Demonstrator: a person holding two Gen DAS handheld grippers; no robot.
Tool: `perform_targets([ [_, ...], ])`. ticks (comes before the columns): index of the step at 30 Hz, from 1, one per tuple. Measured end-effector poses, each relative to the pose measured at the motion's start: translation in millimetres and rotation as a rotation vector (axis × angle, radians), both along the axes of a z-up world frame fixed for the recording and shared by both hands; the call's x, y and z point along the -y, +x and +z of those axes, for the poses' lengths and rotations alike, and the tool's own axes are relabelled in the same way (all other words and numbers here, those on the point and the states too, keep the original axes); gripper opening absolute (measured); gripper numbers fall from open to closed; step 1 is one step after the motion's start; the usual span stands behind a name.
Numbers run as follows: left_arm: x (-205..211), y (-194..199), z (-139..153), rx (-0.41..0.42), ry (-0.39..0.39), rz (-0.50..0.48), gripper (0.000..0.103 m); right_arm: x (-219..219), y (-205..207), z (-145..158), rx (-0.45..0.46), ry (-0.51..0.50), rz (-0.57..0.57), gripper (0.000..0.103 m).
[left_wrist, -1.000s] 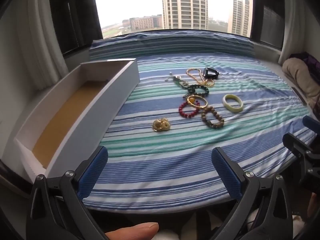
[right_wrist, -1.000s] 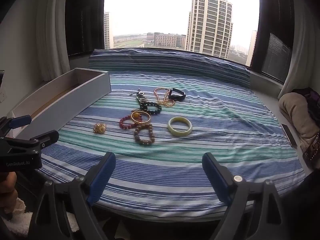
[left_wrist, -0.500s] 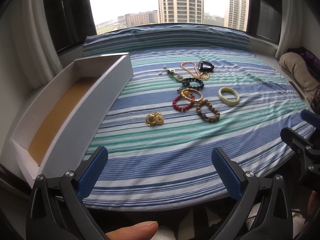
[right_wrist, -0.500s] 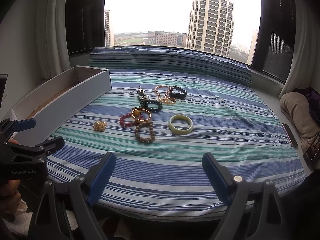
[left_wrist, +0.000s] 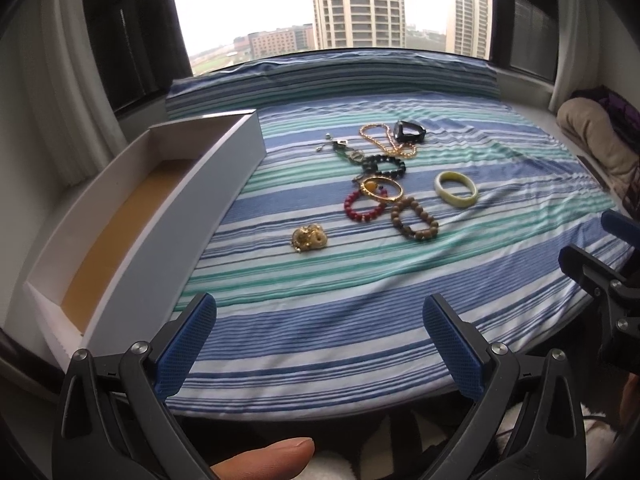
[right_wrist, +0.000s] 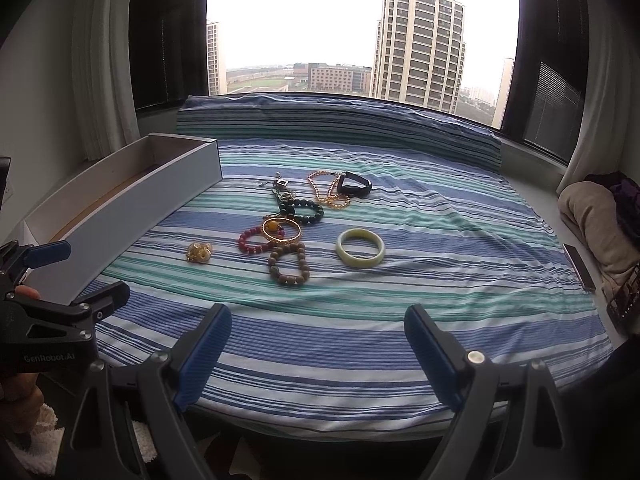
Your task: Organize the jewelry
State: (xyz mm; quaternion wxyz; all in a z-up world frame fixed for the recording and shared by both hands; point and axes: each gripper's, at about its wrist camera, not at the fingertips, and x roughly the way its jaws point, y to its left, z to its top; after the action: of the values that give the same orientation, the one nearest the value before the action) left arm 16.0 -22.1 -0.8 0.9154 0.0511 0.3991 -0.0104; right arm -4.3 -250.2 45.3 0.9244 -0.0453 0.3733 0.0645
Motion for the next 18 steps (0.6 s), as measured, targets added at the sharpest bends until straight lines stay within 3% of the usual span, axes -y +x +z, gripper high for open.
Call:
perform_targets([
  [18,-1.3,-1.5,-5.5,-0.015,-0.016,0.006,0.103,1.5,-0.6,-1.4,0.001,0.0,-0.009,0.09],
])
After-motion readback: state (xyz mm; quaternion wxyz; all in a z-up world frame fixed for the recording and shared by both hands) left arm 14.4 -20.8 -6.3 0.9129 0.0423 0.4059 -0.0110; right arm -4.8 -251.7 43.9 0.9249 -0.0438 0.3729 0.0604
